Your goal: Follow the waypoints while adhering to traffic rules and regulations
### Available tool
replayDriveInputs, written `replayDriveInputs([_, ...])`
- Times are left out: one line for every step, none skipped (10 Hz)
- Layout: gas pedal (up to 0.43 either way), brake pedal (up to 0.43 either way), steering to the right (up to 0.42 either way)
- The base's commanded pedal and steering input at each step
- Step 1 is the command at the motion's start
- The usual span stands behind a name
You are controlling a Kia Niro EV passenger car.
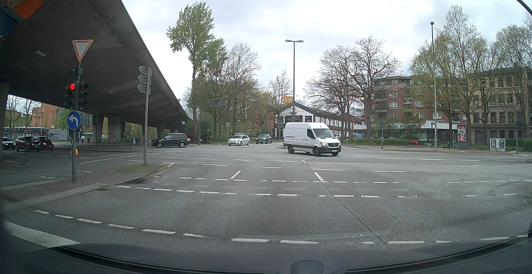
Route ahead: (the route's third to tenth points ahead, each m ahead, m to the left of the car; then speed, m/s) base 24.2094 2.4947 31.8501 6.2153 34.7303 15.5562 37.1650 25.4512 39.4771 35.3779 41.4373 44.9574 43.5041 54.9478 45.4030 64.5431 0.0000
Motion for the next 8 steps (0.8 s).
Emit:
replayDriveInputs([0.000,0.280,-0.011])
replayDriveInputs([0.000,0.280,-0.011])
replayDriveInputs([0.000,0.280,-0.011])
replayDriveInputs([0.000,0.280,-0.011])
replayDriveInputs([0.000,0.280,-0.011])
replayDriveInputs([0.000,0.280,-0.011])
replayDriveInputs([0.000,0.280,-0.011])
replayDriveInputs([0.000,0.280,-0.011])
